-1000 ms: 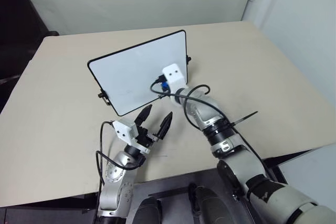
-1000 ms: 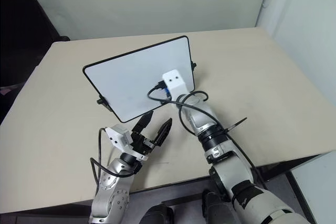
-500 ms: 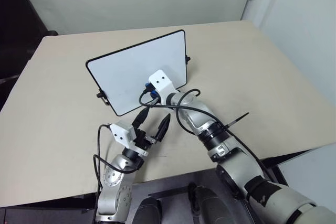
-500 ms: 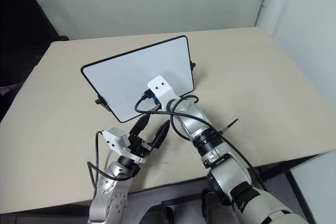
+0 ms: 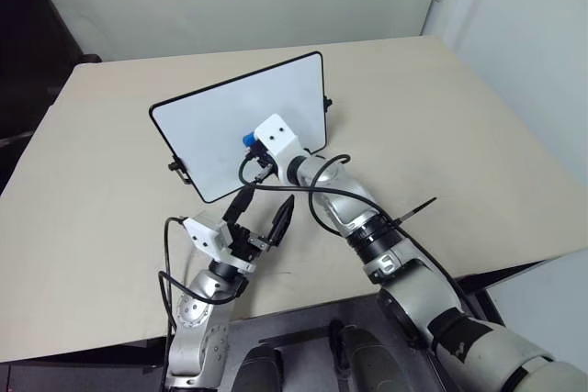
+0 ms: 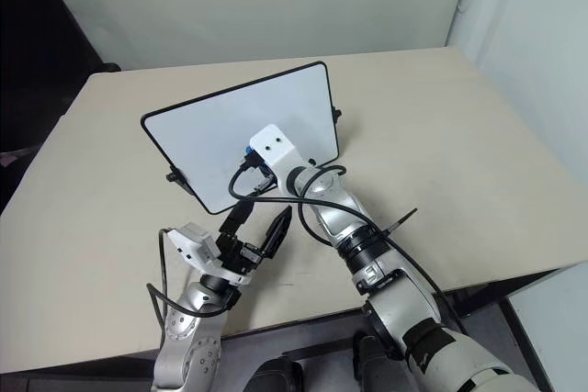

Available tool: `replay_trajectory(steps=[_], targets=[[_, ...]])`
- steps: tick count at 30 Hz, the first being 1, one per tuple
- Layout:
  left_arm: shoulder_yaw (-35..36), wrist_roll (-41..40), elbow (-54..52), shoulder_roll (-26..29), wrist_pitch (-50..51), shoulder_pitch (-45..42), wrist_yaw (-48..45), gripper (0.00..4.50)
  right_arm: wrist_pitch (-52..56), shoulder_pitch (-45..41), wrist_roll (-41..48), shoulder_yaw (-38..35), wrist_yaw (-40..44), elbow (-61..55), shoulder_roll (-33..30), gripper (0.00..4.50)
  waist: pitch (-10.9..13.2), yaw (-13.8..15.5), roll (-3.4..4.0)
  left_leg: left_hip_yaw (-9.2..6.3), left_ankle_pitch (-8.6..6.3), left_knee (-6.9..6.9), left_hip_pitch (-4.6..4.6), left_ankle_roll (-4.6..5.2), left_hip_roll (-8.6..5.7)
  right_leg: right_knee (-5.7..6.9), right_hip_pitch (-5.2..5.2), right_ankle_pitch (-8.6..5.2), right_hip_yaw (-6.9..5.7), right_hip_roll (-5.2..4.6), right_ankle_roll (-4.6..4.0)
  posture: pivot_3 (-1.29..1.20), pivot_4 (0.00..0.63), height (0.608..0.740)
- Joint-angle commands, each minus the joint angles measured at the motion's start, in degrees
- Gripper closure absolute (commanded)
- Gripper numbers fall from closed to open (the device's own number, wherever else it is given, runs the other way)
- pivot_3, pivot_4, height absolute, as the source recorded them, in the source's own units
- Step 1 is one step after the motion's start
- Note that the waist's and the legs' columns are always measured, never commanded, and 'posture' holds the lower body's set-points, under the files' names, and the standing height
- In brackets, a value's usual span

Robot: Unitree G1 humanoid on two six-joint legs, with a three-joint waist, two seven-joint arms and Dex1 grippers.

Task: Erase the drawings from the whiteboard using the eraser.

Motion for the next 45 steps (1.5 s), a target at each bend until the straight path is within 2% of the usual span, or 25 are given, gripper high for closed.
replay_trajectory(steps=[1, 10, 23, 27, 30, 34, 35, 38, 42, 45], targets=[[-0.1, -0.2, 0.7, 0.1, 1.5, -1.4, 0.5, 0.0, -3.6, -0.2, 2.5, 1.2, 2.4, -5.1, 5.9, 4.15, 0.0, 0.2, -0.01, -0.01, 0.0, 0.0, 0.01, 0.0, 0.0, 0.0, 0.01, 0.0, 0.0, 0.0, 0.0, 0.0, 0.15, 0.74], [0.2, 0.2, 1.5, 0.2, 1.7, -2.0, 0.5, 0.0, -1.8, 1.3, 1.9, -3.1, 0.7, -3.8, 1.1, 4.15, 0.0, 0.7, -0.02, -0.02, 0.01, 0.04, 0.02, 0.01, 0.0, 0.0, 0.06, 0.02, 0.0, 0.0, -0.03, 0.0, 0.15, 0.74], [1.3, -0.4, 2.2, 1.5, 2.8, -3.1, -0.2, 0.0, 3.4, 4.3, 4.4, -12.3, 2.0, -10.9, -12.5, 4.15, 0.0, 2.0, -0.07, 0.0, 0.03, 0.1, 0.02, 0.03, -0.08, -0.03, 0.17, 0.05, 0.02, -0.07, -0.07, 0.0, 0.15, 0.74], [0.9, -0.4, 2.2, 1.4, 3.2, -3.2, -0.4, 0.0, 11.6, 9.1, 5.2, -12.7, 3.0, -20.7, -17.2, 4.15, 0.0, 2.0, -0.07, 0.04, 0.0, 0.08, 0.03, 0.02, -0.09, -0.04, 0.16, 0.11, 0.02, -0.08, -0.17, 0.0, 0.15, 0.74], [0.4, -0.2, 1.8, 1.2, 3.4, -2.9, -0.5, 0.0, 23.9, 13.9, 5.9, -12.1, 4.9, -31.1, -22.8, 4.15, 0.0, 2.0, -0.07, 0.06, -0.01, 0.07, 0.03, 0.03, -0.09, -0.04, 0.18, 0.1, 0.01, -0.08, -0.17, 0.0, 0.15, 0.74], [-0.3, -0.2, 1.6, 0.8, 3.6, -2.4, -0.5, 0.0, 39.1, 18.5, 9.7, -15.0, 7.3, -44.5, -30.2, 4.15, 0.0, 2.2, -0.07, 0.19, -0.02, 0.14, 0.06, 0.05, -0.14, -0.07, 0.32, -0.03, 0.04, -0.09, 0.03, 0.0, 0.15, 0.74], [-0.4, -0.2, 1.7, 0.7, 3.6, -2.4, -0.6, 0.0, 42.0, 19.2, 10.6, -16.0, 7.6, -46.6, -31.6, 4.15, 0.0, 2.2, -0.07, 0.25, -0.02, 0.16, 0.1, 0.05, -0.18, -0.08, 0.36, -0.21, 0.05, -0.09, 0.34, 0.0, 0.15, 0.74], [-1.0, -0.1, 2.2, 0.3, 3.6, -2.5, -0.8, 0.0, 48.6, 21.6, 12.9, -17.5, 9.1, -51.8, -36.7, 4.15, 0.0, 2.1, -0.09, 0.36, -0.01, 0.18, 0.3, 0.08, -0.28, -0.07, 0.53, -0.19, 0.08, -0.06, 0.38, 0.0, 0.15, 0.74], [-1.9, 0.5, 3.2, -0.4, 3.4, -3.1, -1.1, 0.0, 56.6, 23.7, 16.6, -17.8, 11.2, -55.9, -43.3, 4.15, 0.0, 2.1, -0.18, 0.48, -0.03, 0.15, 0.91, 0.17, -0.44, -0.25, 1.24, -0.24, 0.11, 0.33, 0.46, 0.0, 0.15, 0.74], [-2.5, 0.8, 4.2, -0.9, 3.1, -3.7, -1.4, 0.0, 59.3, 25.1, 18.9, -16.7, 12.5, -59.0, -47.3, 4.15, 0.0, 2.0, -0.17, 0.45, -0.01, 0.14, 1.0, 0.19, -0.45, -0.39, 1.39, -0.27, 0.11, 0.46, 0.49, 0.0, 0.15, 0.74]])
